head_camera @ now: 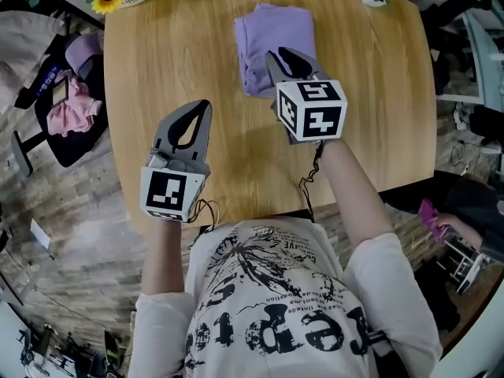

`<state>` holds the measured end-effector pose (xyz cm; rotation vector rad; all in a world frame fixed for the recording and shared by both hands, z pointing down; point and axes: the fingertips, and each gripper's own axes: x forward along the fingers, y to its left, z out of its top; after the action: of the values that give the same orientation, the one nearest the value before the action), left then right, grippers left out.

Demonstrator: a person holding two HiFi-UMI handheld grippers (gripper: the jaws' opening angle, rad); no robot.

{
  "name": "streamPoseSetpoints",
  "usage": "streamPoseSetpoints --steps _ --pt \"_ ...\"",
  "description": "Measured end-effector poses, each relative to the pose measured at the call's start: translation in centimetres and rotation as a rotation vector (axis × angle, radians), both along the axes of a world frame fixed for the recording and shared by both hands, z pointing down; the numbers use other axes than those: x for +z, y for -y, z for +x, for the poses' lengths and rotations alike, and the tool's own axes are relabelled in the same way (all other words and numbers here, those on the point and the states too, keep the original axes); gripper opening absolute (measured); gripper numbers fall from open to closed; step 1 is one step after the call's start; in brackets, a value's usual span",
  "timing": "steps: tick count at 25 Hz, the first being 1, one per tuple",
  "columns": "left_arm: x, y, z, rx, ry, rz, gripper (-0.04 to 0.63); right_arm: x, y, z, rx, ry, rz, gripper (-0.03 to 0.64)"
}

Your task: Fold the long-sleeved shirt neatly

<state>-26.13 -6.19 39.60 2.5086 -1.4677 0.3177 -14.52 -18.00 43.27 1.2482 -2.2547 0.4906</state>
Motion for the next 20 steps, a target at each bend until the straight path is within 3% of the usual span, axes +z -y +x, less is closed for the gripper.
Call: streamPoseSetpoints --steps 3,20 --pt "-2.0 0.7 1.8 0.011 0.026 0.036 0.003 -2.3 0.0 3.1 0.025 0.025 0.088 0.000" --pt "-11.2 1.2 10.4 -0.063 0.095 0.141 0.003 -13.0 -4.9 15.8 -0.139 0.114 0.359 -0.003"
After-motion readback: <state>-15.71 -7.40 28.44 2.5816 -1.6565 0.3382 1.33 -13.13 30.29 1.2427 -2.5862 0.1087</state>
